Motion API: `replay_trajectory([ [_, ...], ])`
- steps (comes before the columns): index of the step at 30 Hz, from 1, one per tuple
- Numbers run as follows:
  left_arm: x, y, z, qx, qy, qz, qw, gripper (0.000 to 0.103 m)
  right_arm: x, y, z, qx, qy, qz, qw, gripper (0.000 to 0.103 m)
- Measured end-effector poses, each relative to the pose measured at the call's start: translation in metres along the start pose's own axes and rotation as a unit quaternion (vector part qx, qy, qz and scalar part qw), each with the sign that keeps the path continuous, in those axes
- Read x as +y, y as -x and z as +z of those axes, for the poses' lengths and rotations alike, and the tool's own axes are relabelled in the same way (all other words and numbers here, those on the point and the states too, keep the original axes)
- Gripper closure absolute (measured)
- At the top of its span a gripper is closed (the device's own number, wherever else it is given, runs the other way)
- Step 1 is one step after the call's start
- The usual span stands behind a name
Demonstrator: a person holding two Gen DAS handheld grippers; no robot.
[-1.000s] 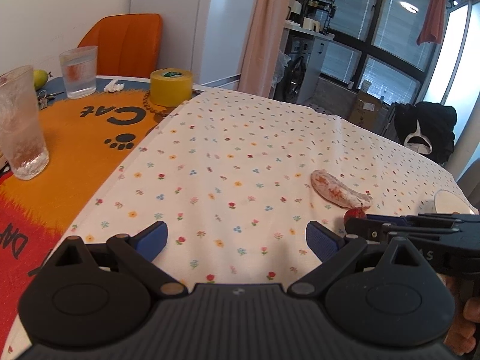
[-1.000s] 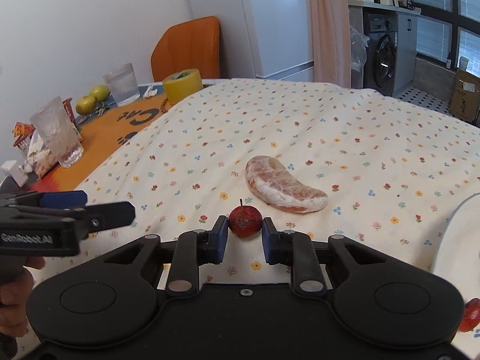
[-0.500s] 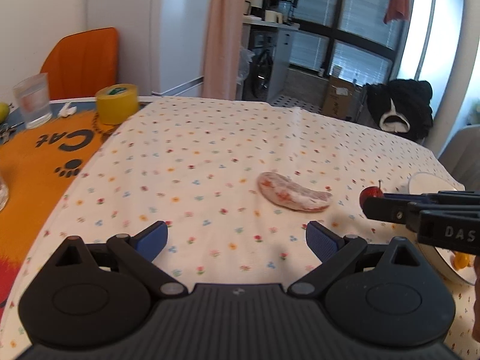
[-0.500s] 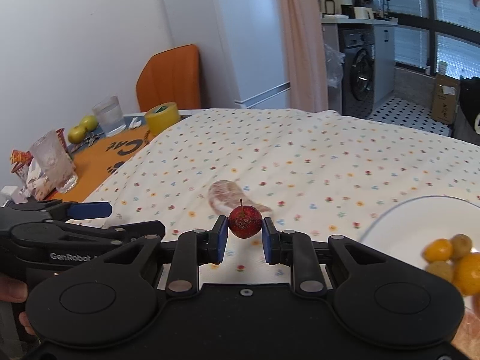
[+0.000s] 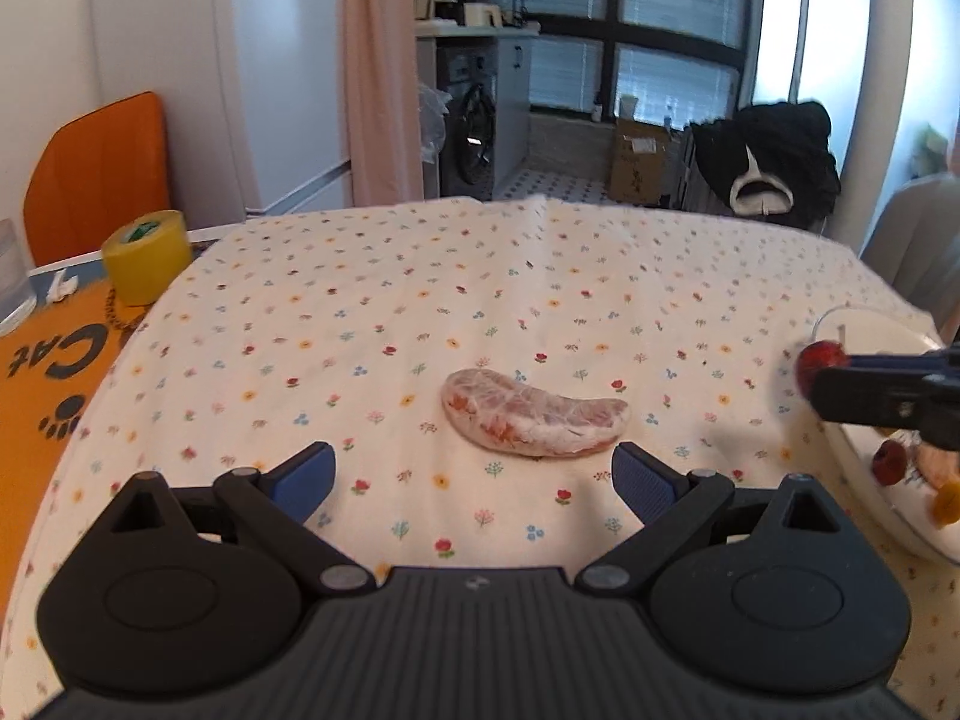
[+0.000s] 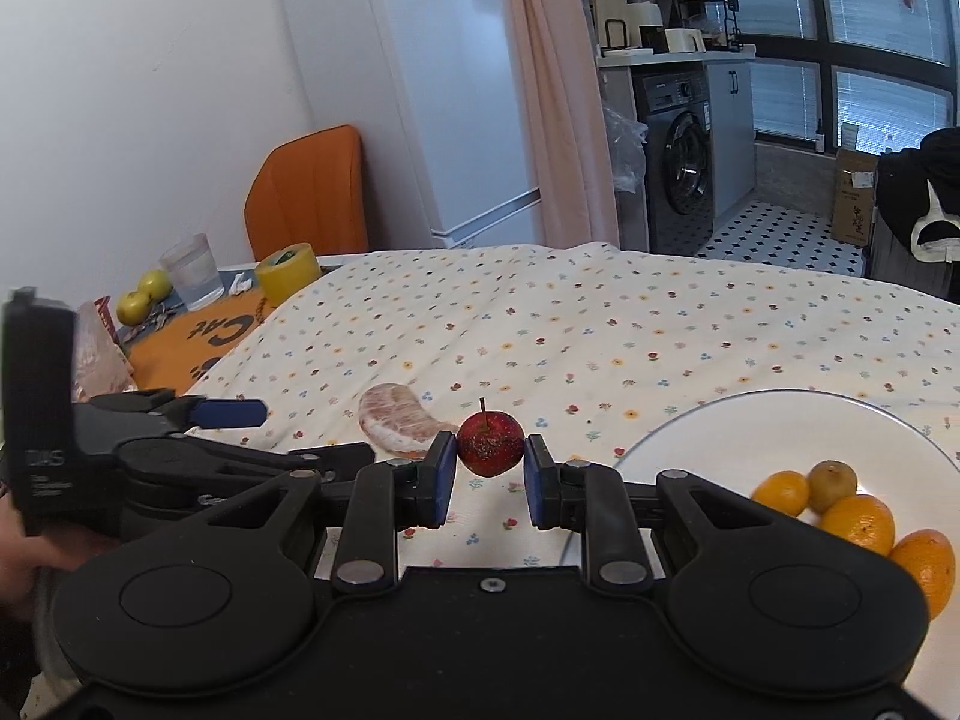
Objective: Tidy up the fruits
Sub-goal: 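Carry the tomato toward the plate with the right tool while the left tool grasps the wrapped pomelo piece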
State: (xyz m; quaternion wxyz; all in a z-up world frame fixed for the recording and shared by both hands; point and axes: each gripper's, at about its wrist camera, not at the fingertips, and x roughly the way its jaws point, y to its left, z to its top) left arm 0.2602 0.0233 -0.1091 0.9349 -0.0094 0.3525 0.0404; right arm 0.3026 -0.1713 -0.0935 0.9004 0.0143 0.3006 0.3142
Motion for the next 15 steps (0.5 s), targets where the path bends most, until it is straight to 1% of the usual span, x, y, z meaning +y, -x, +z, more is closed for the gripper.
replay_trajectory([
  [7,-0.006,-0.016,0.005,0.003,-0.018,-0.025,0.9995,0.005,-0.010,0.000,-0.002,-0.001,-0.010,-0.003,1.000,0.080],
  [15,-0.009,-0.030,0.013,-0.001,-0.026,-0.039,0.9989,0.006,-0.020,0.004,-0.004,-0.004,-0.020,-0.016,1.000,0.080],
])
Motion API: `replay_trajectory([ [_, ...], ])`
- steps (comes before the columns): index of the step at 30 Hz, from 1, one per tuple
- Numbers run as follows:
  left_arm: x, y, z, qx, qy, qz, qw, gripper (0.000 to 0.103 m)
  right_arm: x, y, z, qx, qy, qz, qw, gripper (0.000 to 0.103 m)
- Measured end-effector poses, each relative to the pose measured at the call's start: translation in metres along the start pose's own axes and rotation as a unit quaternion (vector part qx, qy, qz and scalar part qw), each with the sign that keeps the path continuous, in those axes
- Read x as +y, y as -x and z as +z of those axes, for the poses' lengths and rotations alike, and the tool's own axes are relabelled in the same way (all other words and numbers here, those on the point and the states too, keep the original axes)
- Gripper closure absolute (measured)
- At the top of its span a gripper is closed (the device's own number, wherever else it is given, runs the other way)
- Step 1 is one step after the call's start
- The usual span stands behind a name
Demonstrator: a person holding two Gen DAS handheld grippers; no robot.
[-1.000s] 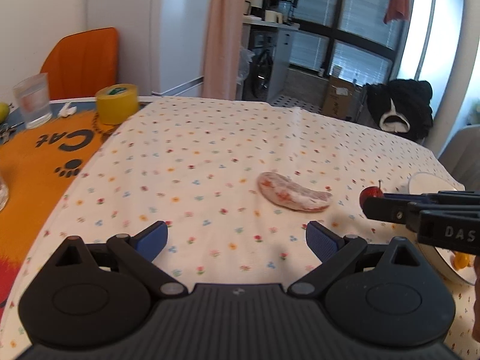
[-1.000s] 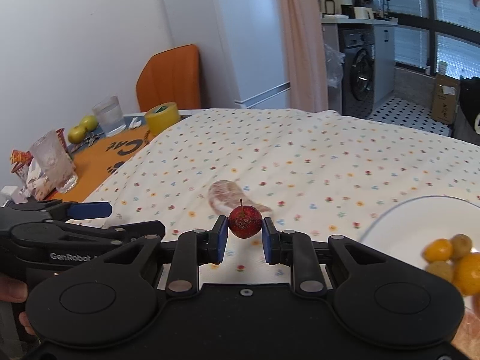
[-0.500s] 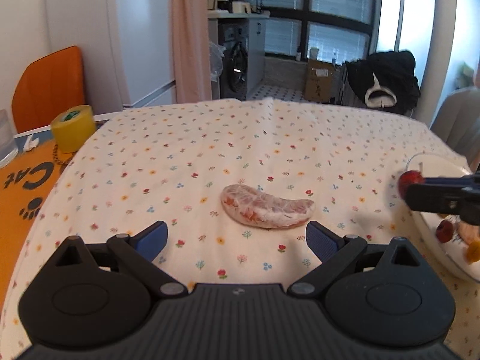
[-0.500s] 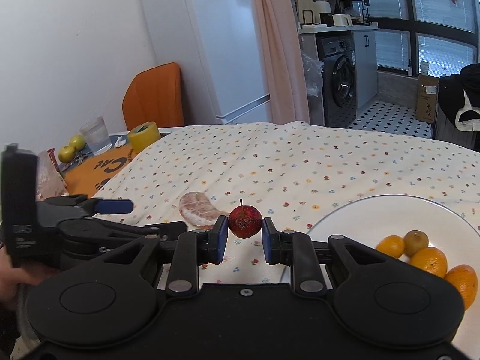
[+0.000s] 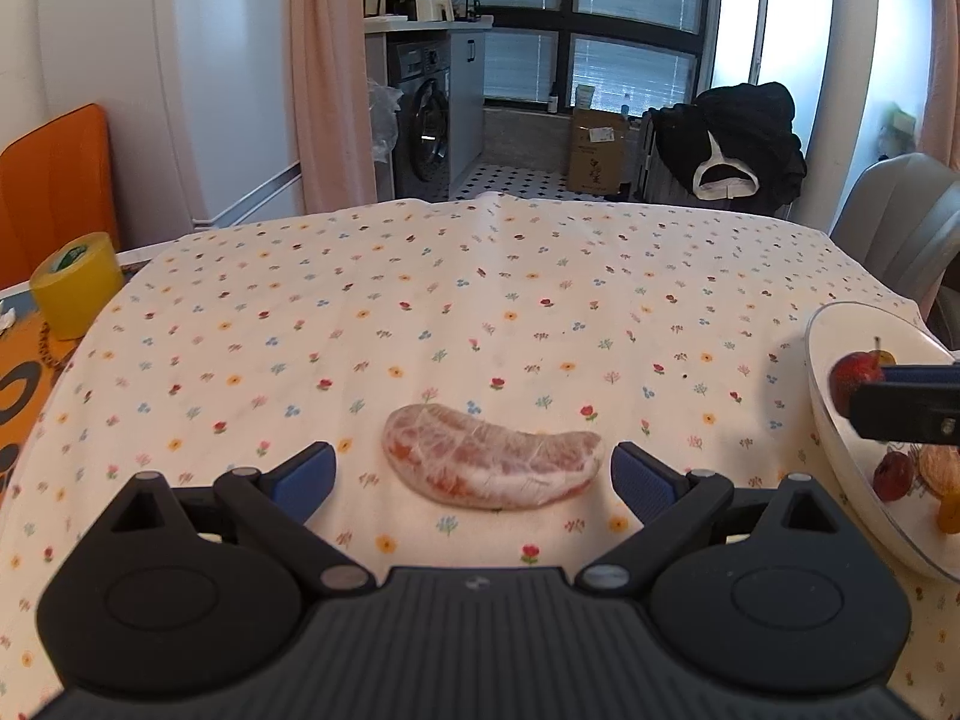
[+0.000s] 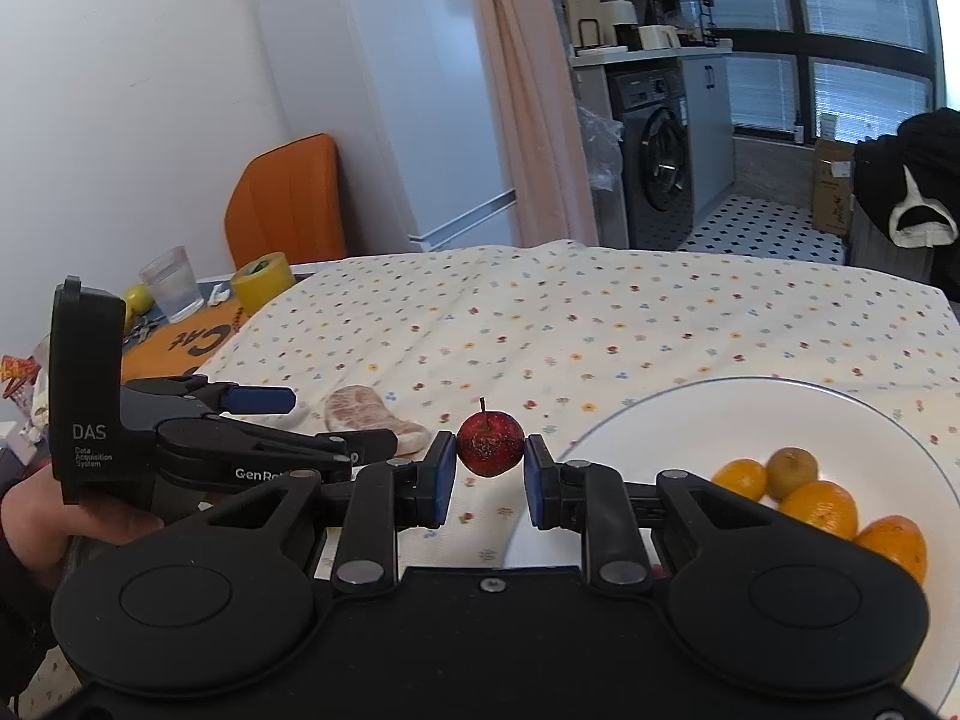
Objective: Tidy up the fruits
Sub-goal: 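Carry the tomato toward the plate with the right tool while the left tool grasps the wrapped pomelo piece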
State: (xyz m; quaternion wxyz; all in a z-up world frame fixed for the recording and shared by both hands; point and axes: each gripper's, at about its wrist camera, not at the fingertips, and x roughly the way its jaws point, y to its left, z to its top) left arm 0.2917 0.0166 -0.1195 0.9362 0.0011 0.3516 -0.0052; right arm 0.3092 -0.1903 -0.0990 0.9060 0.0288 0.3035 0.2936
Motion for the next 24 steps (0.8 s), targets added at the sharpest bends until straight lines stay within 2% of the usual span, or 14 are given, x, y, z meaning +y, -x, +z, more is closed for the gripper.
replay_trajectory([
  [4,-0.003,-0.010,0.002,0.004,0.000,-0.013,0.9999,0.006,-0.008,0.005,-0.002,-0.004,-0.008,-0.012,1.000,0.080],
  [9,-0.005,-0.024,0.000,0.005,-0.012,-0.012,0.9998,0.006,-0.018,0.015,-0.004,-0.009,-0.016,-0.028,0.999,0.080],
  [13,-0.005,-0.027,-0.001,-0.010,-0.020,-0.012,0.9997,0.010,-0.027,0.025,-0.007,-0.012,-0.024,-0.043,0.999,0.080],
  [20,-0.011,-0.020,0.001,-0.006,-0.020,-0.004,0.9998,0.014,-0.045,0.041,-0.018,-0.016,-0.042,-0.063,0.997,0.080],
  [24,-0.017,-0.007,0.004,-0.017,-0.024,-0.006,0.9996,0.014,-0.049,0.048,-0.023,-0.016,-0.042,-0.069,0.997,0.080],
])
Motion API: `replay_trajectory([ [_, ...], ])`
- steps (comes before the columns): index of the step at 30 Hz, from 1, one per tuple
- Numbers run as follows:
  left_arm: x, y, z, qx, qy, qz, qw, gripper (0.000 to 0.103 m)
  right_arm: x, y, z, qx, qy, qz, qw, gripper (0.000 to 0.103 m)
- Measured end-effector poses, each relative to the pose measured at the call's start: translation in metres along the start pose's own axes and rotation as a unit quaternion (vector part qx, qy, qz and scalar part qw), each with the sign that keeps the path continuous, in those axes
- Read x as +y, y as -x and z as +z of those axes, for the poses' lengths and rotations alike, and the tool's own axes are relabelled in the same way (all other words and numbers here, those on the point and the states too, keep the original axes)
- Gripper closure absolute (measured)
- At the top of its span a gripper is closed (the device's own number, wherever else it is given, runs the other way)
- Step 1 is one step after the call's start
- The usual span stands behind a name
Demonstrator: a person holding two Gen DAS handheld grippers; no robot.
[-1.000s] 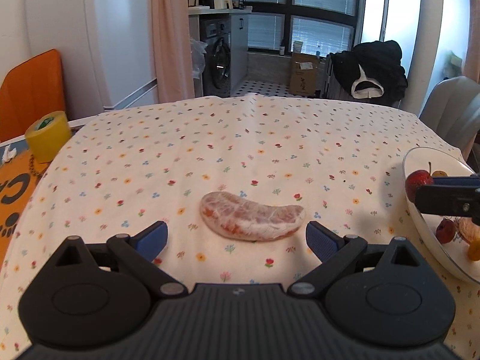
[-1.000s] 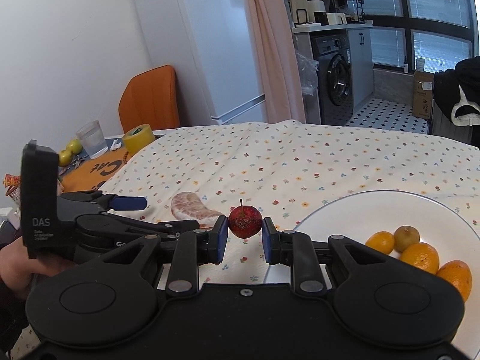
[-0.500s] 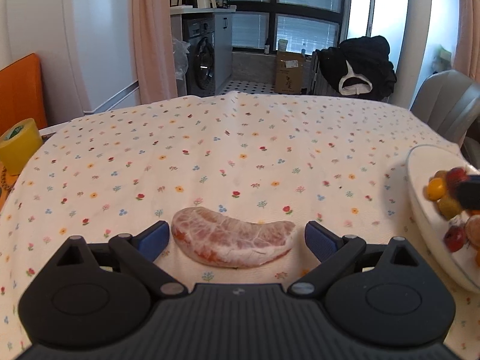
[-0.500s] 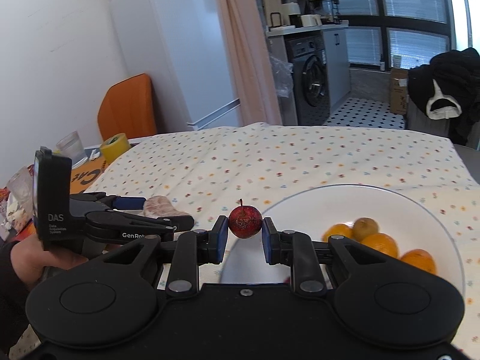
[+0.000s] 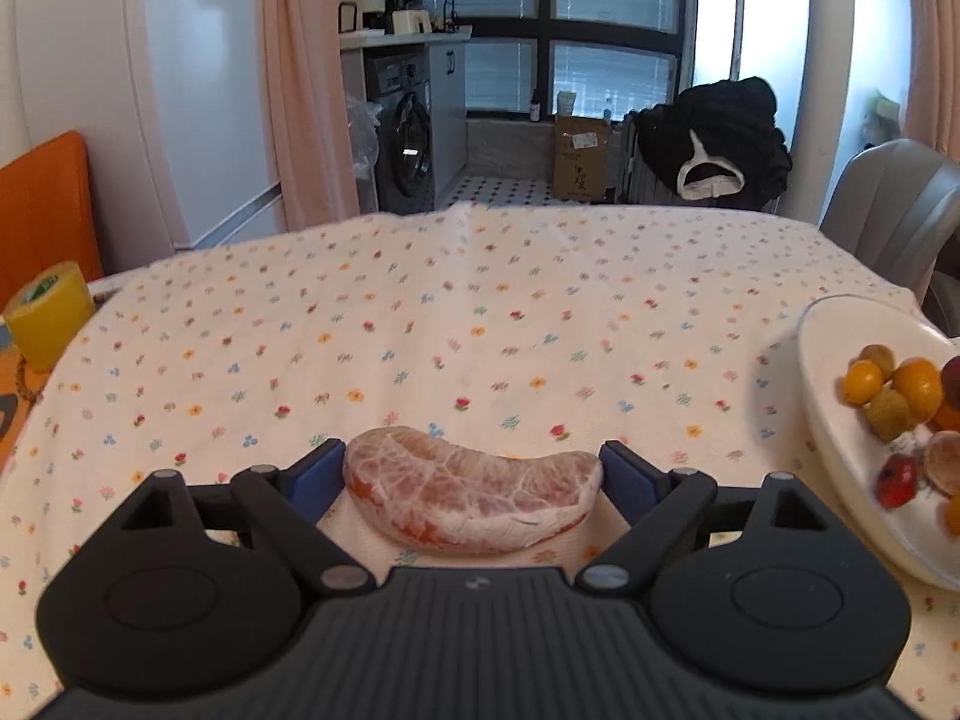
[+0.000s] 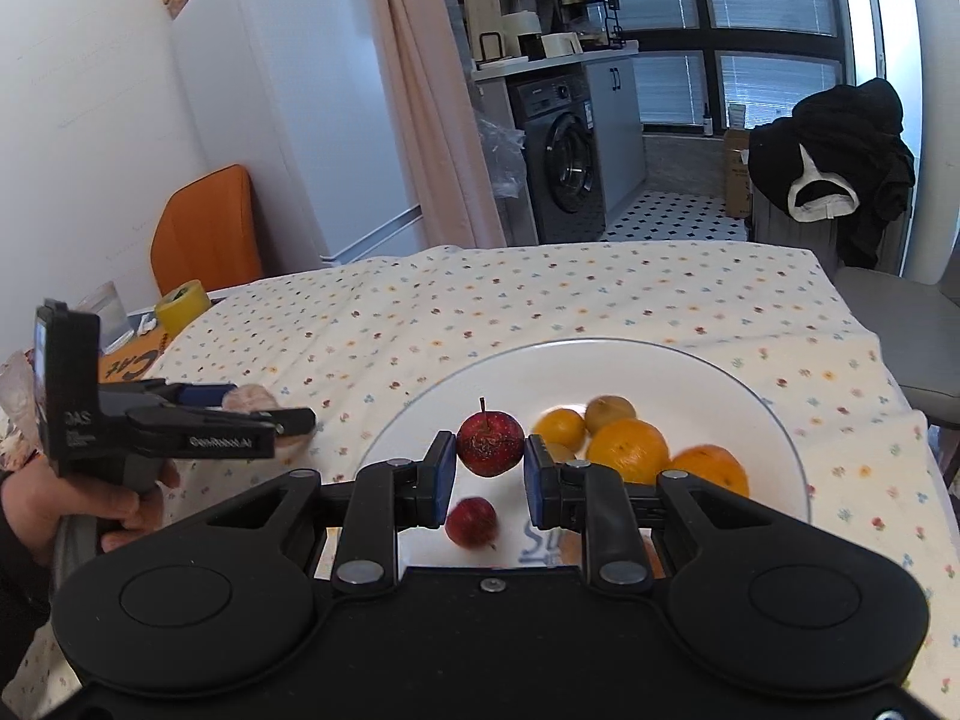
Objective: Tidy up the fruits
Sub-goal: 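Open the right tool to drop the tomato on the plate while the left tool carries the pomelo piece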
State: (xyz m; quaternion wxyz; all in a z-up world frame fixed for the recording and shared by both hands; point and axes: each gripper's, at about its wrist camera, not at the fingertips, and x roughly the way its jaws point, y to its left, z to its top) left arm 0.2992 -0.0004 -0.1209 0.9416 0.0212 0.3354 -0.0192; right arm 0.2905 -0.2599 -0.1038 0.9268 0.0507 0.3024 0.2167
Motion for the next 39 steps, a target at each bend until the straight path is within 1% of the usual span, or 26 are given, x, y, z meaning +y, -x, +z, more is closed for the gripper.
replay_trajectory([
  [10,-0.026,0.038,0.015,-0.036,-0.007,-0.023,0.9991,0.014,-0.019,0.025,-0.012,-0.009,-0.011,-0.013,1.000,0.081],
  [17,-0.048,0.052,0.016,-0.046,-0.010,-0.041,0.9981,0.014,-0.038,0.043,-0.021,-0.011,-0.025,-0.028,0.999,0.080],
  [24,-0.069,0.058,0.017,-0.052,-0.013,-0.058,0.9969,0.014,-0.047,0.047,-0.032,-0.003,-0.032,-0.034,0.999,0.079],
  [26,-0.074,0.060,0.018,-0.053,-0.015,-0.062,0.9965,0.014,-0.049,0.046,-0.033,-0.002,-0.037,-0.036,0.999,0.073],
  [31,-0.084,0.060,0.019,-0.054,-0.017,-0.072,0.9958,0.014,-0.051,0.050,-0.032,-0.010,-0.044,-0.033,0.998,0.073],
  [39,-0.097,0.059,0.017,-0.045,-0.022,-0.095,0.9942,0.014,-0.063,0.060,-0.030,-0.019,-0.057,-0.044,0.997,0.073],
])
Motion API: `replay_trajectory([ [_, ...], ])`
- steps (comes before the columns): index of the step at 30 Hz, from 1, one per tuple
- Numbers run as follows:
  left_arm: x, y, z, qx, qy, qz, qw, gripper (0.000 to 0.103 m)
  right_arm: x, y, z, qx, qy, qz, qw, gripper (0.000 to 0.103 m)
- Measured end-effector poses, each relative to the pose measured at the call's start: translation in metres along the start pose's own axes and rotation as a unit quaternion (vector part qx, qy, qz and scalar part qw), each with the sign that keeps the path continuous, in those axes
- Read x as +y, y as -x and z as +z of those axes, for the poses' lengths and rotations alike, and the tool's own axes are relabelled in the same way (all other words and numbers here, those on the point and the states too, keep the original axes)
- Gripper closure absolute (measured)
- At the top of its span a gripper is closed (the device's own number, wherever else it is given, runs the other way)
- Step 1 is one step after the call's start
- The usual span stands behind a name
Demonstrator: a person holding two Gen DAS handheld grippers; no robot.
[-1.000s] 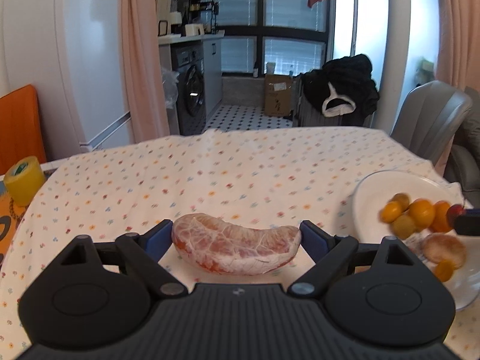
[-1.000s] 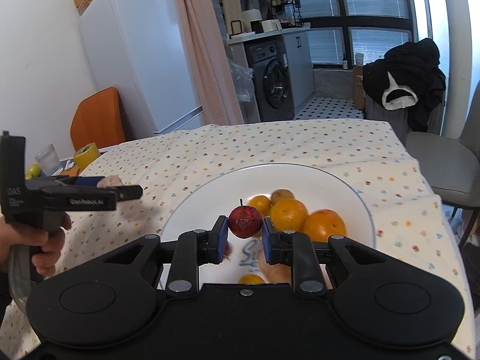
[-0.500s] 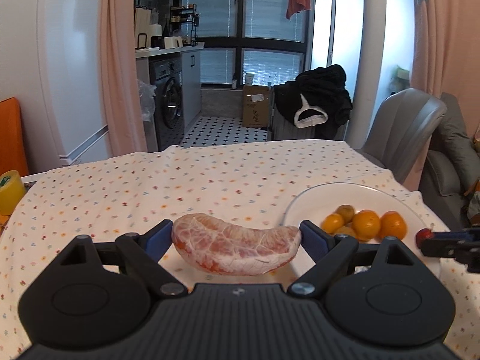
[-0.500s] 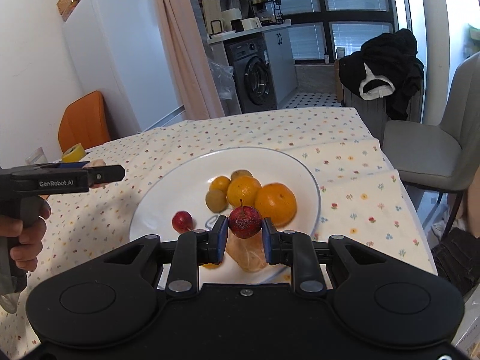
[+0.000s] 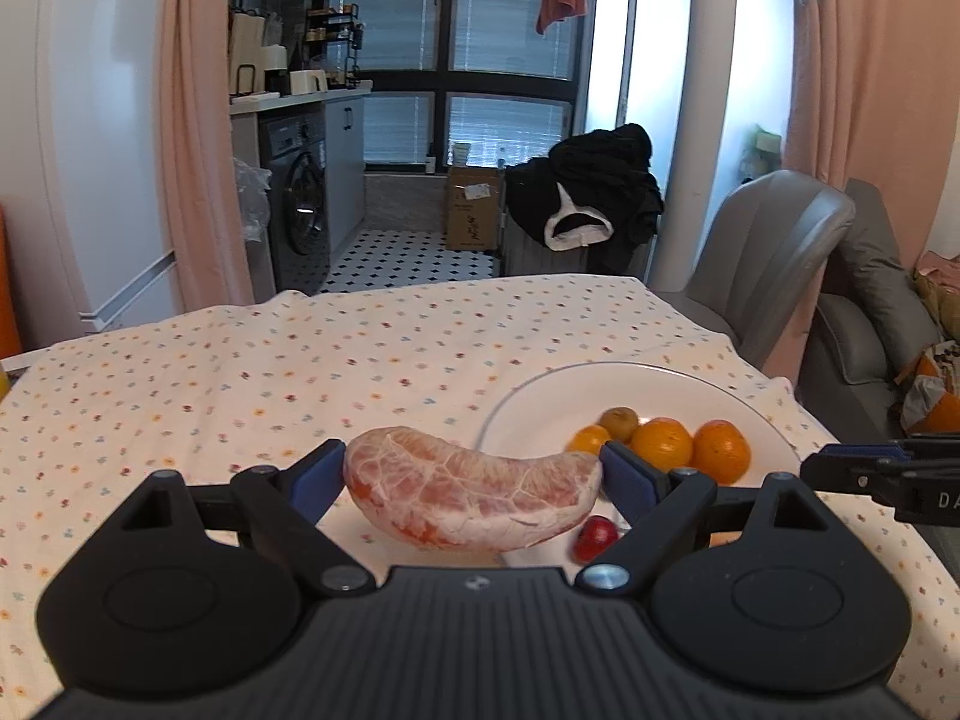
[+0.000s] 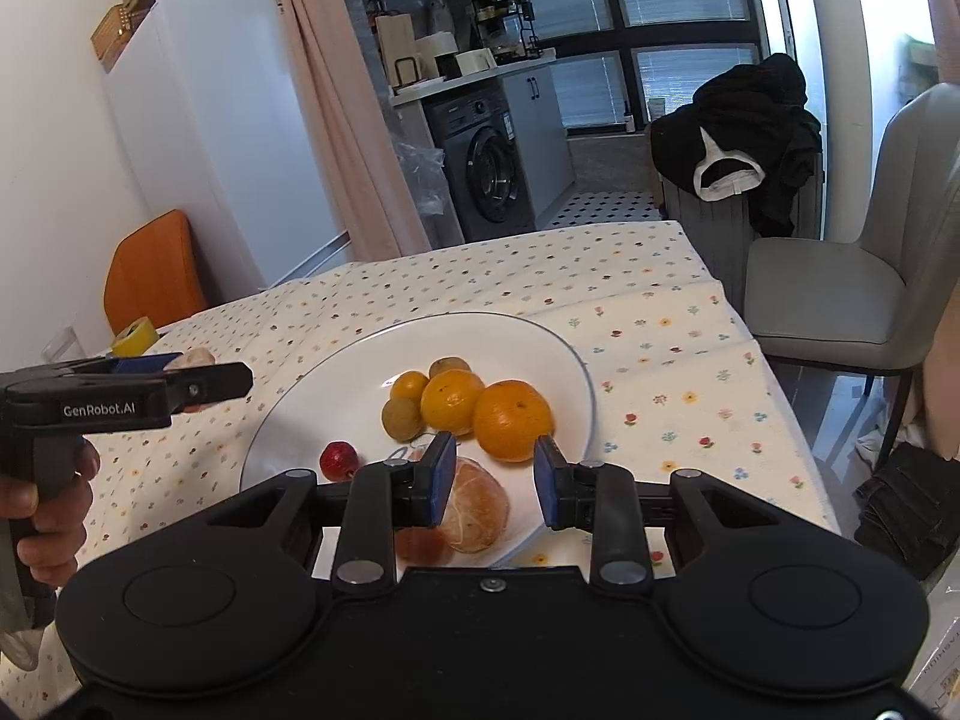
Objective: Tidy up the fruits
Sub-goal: 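Open the right tool to drop the tomato on the plate while the left tool carries the pomelo piece, then lower the pomelo piece onto the plate and open the left tool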
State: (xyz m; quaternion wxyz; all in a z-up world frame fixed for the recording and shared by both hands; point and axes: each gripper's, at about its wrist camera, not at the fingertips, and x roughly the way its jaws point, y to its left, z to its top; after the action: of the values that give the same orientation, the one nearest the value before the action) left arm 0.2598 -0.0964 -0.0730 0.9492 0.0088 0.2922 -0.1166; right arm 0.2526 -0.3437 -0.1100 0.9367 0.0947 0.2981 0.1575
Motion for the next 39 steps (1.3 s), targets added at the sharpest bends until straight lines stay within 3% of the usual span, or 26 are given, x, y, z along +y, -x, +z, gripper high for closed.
replay_trajectory([
  [14,-0.019,-0.011,-0.010,0.026,-0.007,-0.040,0.9989,0.014,-0.001,-0.004,-0.007,0.010,0.001,0.002,1.000,0.073],
  [19,-0.018,-0.005,-0.010,0.017,-0.012,-0.040,0.9990,0.014,0.000,-0.005,-0.007,0.011,0.001,0.002,1.000,0.072],
  [34,0.000,0.012,-0.015,0.018,0.003,-0.010,0.9998,0.013,0.013,-0.003,-0.006,0.011,0.013,0.013,1.000,0.068],
  [39,0.004,0.025,-0.019,0.019,0.014,0.003,0.9997,0.012,0.024,0.001,-0.005,0.009,0.023,0.021,0.999,0.061],
])
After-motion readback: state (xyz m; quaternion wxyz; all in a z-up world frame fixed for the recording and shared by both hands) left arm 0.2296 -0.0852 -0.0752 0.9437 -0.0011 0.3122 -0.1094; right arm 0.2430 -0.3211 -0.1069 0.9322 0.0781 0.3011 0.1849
